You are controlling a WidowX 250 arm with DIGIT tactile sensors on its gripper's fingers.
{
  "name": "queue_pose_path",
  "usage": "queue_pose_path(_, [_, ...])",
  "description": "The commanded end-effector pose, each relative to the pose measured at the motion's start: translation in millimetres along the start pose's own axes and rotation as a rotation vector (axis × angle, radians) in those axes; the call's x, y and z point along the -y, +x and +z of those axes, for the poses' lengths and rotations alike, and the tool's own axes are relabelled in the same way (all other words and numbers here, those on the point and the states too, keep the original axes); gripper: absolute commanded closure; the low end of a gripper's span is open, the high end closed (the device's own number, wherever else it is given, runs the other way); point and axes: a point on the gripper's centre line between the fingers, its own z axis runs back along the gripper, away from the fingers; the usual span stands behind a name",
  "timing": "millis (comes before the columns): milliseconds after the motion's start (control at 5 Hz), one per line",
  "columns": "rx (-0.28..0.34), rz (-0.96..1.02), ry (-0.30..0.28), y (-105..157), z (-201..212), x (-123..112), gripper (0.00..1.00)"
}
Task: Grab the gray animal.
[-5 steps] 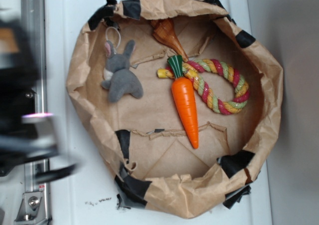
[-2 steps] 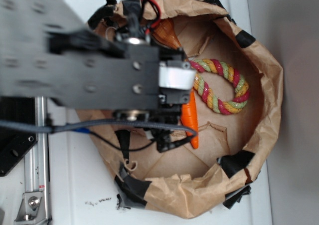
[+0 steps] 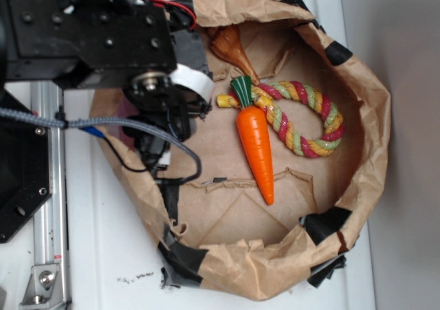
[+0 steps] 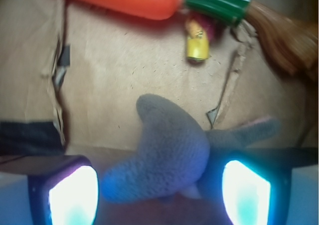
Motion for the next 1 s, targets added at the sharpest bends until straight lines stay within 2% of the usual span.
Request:
queue_pose_path(0, [0.017,-0.052,0.15,18.1,-23.5,-13.9,0.0])
queue_pose_path(200, [0.024,-0.024,0.186,19.3,-26.3,-15.3,1.0])
queue_pose_path(600, [0.073,-0.005,0.219,23.3,-12.7,-19.1,1.0])
queue_pose_path(800, [0.098,0.018,0.212,29.0,-1.2,-20.6,1.0])
